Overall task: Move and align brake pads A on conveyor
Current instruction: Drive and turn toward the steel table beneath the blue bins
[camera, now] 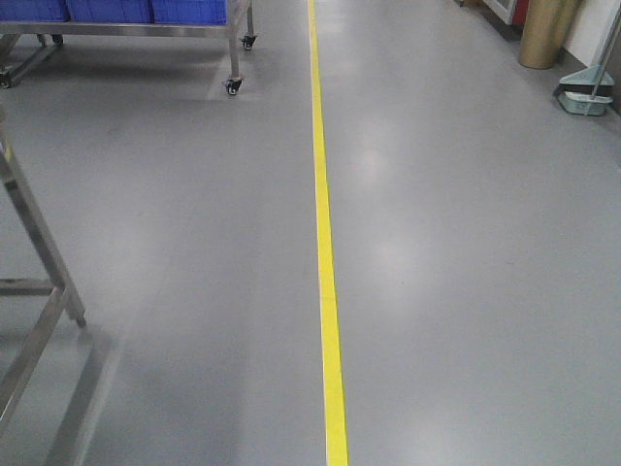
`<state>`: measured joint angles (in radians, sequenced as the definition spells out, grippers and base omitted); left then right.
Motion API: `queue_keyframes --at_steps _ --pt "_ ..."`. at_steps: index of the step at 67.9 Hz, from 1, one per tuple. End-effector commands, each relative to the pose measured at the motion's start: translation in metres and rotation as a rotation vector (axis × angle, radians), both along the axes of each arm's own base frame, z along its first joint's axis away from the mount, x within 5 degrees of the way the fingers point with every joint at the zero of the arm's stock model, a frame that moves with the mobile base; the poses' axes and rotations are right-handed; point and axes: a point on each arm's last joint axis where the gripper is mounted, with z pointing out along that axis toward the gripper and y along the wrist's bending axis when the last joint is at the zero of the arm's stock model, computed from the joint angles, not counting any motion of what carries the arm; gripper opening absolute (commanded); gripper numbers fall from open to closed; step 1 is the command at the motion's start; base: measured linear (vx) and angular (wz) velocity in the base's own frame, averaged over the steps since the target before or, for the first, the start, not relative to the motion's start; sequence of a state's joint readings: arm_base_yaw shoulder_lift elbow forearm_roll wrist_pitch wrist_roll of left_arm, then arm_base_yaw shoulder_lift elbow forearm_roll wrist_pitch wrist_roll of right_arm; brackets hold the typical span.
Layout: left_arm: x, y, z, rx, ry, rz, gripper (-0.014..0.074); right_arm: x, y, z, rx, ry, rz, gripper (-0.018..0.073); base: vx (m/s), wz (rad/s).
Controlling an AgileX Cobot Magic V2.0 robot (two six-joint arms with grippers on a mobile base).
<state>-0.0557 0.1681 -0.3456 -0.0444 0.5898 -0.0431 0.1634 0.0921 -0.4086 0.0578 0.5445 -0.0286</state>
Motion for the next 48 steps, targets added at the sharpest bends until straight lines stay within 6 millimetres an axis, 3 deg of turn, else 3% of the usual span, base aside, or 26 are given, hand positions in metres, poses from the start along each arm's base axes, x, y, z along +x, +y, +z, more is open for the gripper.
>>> queue_keyframes --at_steps 1,48 --pt "0.0021 -0.0002 0.0140 -0.007 -0.084 -0.001 0.0503 0.0003 -0.0005 0.0152 0.013 -0.091 -0.007 0.0419 0.64 -0.03" --pt "0.0021 -0.0002 0.0140 -0.007 -0.084 -0.001 0.0503 0.0003 -0.0005 0.0153 0.013 -0.092 -0.007 0.0419 0.61 0.00"
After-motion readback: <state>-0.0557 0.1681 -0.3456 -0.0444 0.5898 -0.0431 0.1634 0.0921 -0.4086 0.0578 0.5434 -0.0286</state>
